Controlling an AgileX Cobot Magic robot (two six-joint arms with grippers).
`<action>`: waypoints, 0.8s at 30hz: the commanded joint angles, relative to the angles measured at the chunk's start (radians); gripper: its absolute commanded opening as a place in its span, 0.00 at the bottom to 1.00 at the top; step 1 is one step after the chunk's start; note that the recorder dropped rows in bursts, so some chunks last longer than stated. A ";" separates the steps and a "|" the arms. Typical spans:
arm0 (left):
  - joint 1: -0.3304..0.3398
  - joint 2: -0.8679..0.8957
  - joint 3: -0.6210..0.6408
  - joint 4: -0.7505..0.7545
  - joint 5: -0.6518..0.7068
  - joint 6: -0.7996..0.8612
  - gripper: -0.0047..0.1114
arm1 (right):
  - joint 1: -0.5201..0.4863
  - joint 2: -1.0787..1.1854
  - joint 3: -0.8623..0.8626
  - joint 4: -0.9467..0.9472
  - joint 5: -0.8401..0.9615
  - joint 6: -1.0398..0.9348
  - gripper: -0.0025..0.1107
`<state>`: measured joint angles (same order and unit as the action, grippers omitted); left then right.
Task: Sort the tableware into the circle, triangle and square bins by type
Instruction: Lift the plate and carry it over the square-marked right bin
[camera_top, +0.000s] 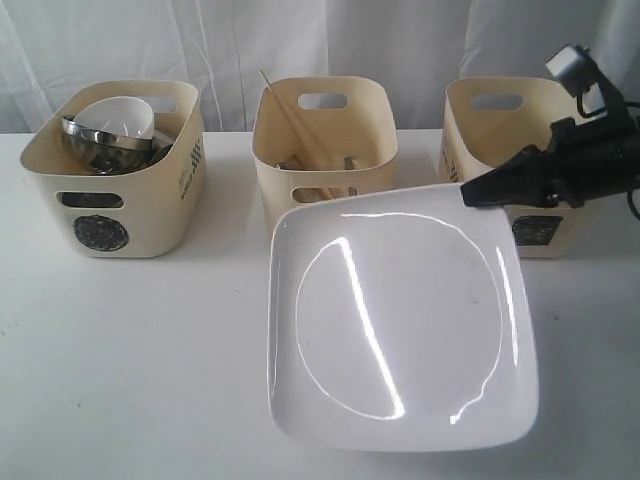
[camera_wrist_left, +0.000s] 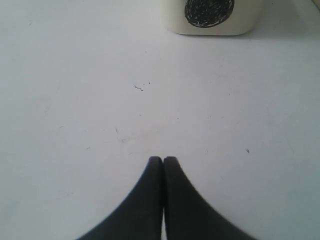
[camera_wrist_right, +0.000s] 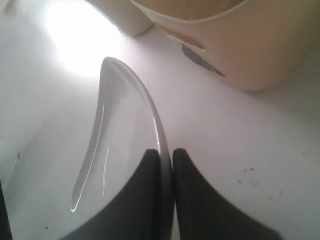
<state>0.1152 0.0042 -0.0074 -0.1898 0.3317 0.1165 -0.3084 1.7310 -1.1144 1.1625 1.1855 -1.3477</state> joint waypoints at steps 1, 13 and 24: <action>0.002 -0.004 0.007 -0.006 0.009 0.004 0.04 | -0.001 -0.052 -0.076 0.051 0.036 0.085 0.02; 0.002 -0.004 0.007 -0.006 0.009 0.004 0.04 | -0.013 -0.066 -0.352 0.055 0.036 0.261 0.02; 0.002 -0.004 0.007 -0.006 0.009 0.004 0.04 | -0.194 -0.064 -0.525 0.060 0.013 0.340 0.02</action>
<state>0.1152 0.0042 -0.0074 -0.1898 0.3317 0.1165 -0.4509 1.6800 -1.6146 1.1684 1.2136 -1.0361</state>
